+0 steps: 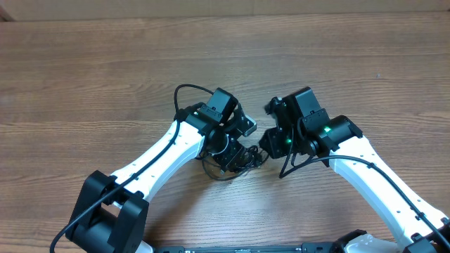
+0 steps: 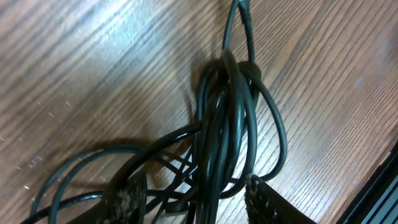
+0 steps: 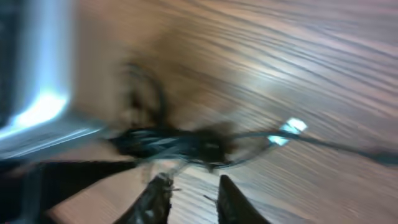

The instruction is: Untangle cables

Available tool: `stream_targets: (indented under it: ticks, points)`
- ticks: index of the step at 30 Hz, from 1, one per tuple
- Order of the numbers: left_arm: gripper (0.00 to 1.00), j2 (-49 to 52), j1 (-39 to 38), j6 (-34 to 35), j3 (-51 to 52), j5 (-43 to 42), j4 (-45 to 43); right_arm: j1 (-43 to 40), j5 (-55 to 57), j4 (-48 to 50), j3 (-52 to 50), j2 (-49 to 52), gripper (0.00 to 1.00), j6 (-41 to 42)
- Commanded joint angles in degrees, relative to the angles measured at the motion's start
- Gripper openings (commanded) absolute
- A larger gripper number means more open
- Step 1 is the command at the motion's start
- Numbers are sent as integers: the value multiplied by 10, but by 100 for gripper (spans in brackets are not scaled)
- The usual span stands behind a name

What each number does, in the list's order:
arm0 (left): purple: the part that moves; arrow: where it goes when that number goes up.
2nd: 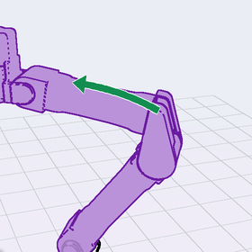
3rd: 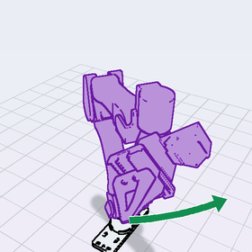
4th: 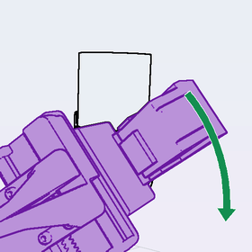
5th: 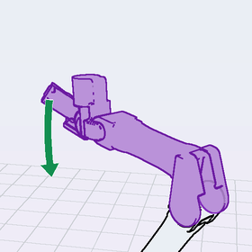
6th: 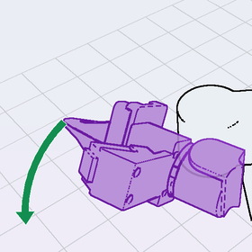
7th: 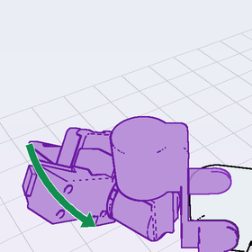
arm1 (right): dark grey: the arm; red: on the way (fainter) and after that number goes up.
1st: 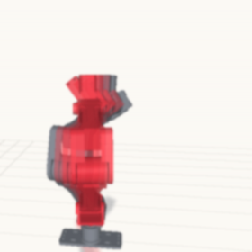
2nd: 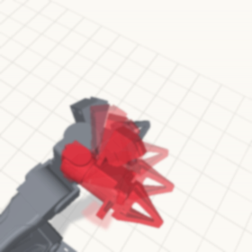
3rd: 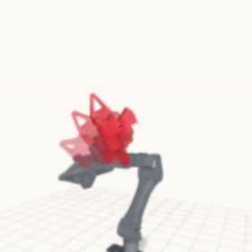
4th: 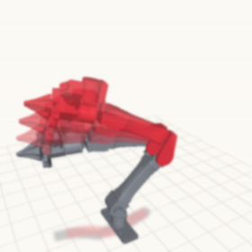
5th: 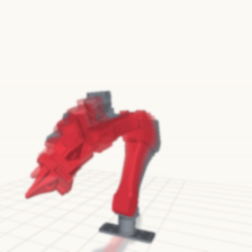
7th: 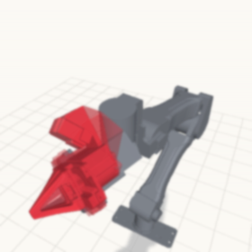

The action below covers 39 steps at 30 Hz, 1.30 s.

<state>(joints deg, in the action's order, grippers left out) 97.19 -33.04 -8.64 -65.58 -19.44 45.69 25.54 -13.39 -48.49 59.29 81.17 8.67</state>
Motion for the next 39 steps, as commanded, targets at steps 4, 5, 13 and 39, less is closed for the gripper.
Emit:
stream_targets:
  ticks: [4,5,13,39]
  points:
    - [55,-8,-4,27,17,-1,-1,-28,178,-25,0,0,37,168]
    - [55,-8,-4,27,18,-1,-1,-33,175,-26,0,0,38,169]
    - [26,-8,-4,32,25,0,-23,-48,166,-35,0,0,41,169]
    - [4,-15,94,-22,-36,-292,21,-46,-118,-5,-1,0,55,-188]
